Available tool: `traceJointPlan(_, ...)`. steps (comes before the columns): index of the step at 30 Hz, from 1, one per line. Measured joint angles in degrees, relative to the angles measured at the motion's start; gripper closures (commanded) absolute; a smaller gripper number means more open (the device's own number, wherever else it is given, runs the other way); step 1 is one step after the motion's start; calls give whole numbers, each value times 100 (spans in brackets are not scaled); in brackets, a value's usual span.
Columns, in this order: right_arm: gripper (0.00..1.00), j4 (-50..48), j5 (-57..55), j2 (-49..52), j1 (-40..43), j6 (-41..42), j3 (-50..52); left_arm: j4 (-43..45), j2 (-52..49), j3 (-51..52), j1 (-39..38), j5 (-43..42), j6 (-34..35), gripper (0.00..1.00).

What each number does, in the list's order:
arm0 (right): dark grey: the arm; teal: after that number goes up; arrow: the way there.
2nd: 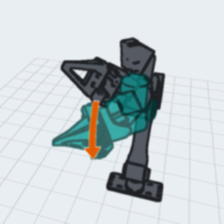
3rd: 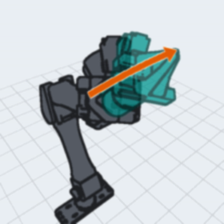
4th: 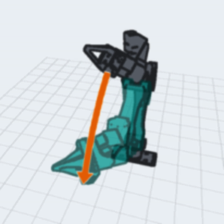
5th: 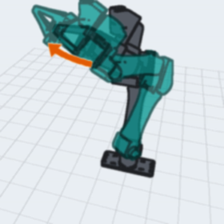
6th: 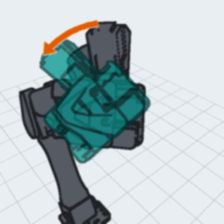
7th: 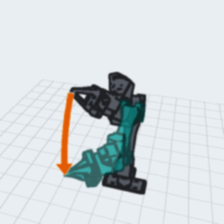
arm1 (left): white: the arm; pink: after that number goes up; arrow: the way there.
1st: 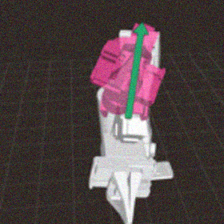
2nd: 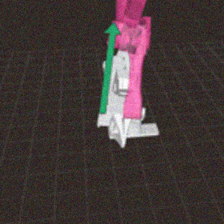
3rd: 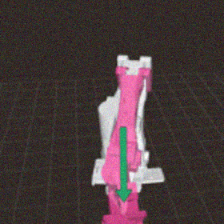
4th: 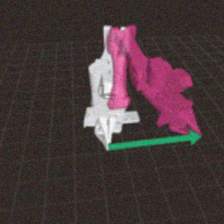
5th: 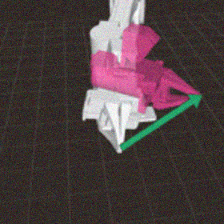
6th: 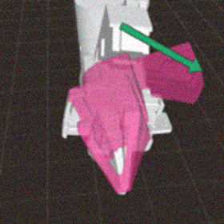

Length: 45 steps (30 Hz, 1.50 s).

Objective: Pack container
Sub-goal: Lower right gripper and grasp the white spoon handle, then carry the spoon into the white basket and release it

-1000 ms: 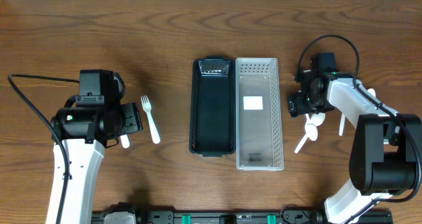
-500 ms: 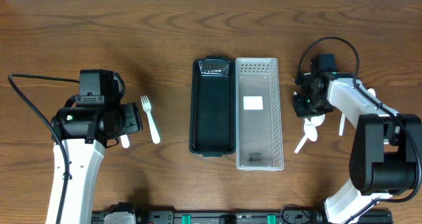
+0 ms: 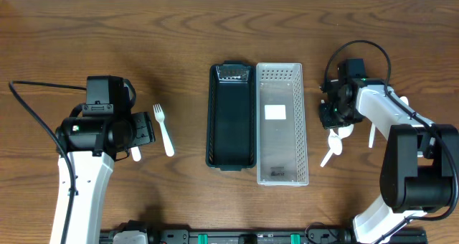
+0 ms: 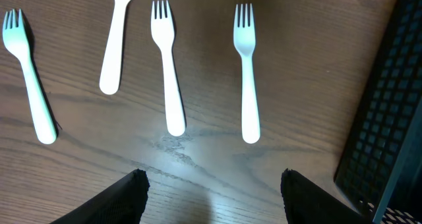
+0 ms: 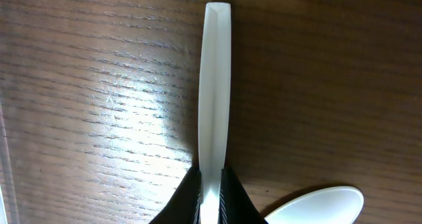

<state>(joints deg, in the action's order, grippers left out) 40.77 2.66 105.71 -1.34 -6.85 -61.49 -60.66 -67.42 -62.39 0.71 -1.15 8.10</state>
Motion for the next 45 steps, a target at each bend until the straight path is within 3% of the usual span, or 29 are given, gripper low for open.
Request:
traceJointPlan(9,99,-20,20,0,0,114,-39,0,0,0,0,0,0,32)
traceJointPlan(18,99,1073,31,-798,-39,490,-1143,0,0,0,0,0,0,32)
traceJointPlan(27,99,1152,46,-2234,-1366,1921,-1803,0,0,0,0,0,0,32)
traceJointPlan(33,99,1233,-90,-1757,-2243,2920,-1794,0,0,0,0,0,0,33)
traceJointPlan(40,99,1375,-321,-717,-2708,3351,-1779,0,0,0,0,0,0,32)
traceJointPlan(45,72,1539,-372,-238,-2813,3449,-1735,0,0,0,0,0,0,32)
